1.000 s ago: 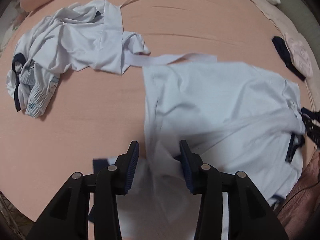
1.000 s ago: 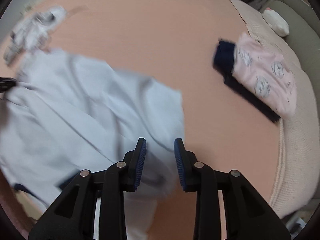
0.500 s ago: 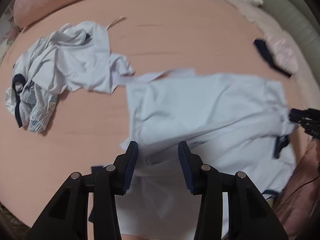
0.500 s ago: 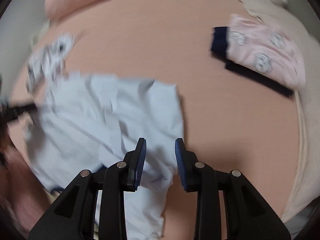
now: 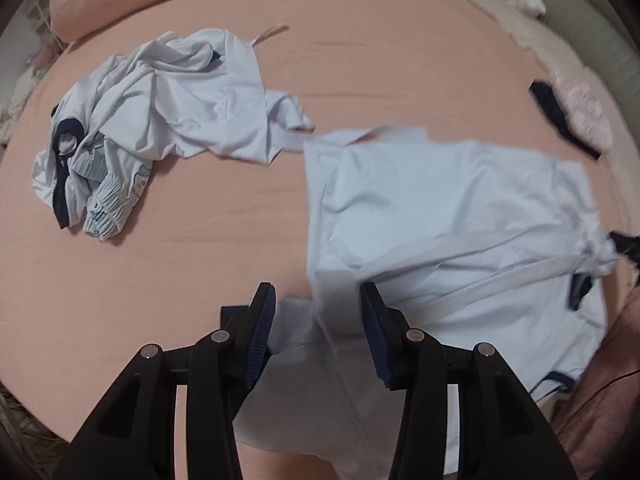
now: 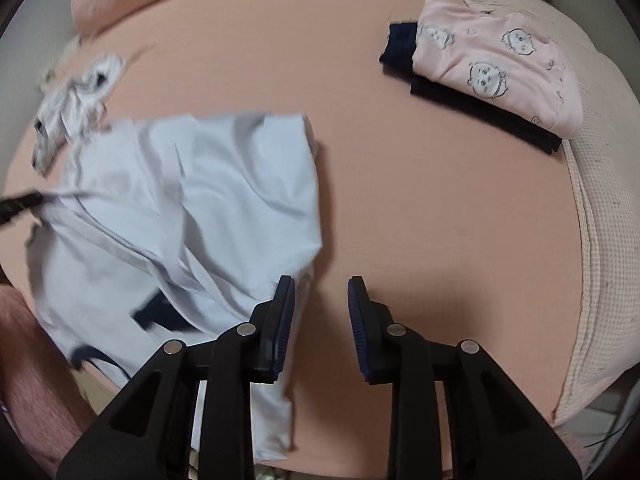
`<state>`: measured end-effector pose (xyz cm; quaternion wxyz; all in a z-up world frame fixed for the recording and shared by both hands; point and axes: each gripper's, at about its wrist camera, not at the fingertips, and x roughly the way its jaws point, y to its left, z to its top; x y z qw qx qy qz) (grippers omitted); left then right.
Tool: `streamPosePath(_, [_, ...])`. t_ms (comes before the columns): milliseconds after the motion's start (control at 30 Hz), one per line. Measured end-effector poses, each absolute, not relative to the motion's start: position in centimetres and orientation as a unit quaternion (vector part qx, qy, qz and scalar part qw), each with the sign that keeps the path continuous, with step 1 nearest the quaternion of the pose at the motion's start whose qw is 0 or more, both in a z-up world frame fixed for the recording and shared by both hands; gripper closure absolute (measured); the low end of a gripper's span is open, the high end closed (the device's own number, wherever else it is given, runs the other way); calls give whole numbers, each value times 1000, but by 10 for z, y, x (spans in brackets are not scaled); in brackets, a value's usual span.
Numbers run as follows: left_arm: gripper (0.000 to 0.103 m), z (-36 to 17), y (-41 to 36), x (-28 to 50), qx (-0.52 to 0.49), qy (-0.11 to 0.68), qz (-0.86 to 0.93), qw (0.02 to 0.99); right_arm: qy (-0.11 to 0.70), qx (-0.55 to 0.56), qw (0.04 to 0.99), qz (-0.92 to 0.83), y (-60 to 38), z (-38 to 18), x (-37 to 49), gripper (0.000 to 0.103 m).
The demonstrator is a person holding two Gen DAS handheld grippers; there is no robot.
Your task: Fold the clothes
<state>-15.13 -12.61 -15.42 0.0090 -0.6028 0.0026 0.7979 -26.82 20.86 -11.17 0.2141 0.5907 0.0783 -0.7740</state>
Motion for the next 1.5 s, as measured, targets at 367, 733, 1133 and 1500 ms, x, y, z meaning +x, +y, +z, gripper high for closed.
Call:
streamPosePath(367, [73,-153,-126,-139,-589,5,808,-16,74,603,238,-758,213,-123,-232,74])
streamPosePath(733, [73,-159,-137,-143,-588,-31,808,-8,87,598,238,-760,218,-129,-206,74])
streamPosePath(1133, [98,-154,-133,-136,-550,-61,833,3,119,585,226,-769,209,-148,-219,93])
streamPosePath(1500, [98,-64,-159,-282,-471,-124,873,23,57,508,243,-824,190,-71,-320,100])
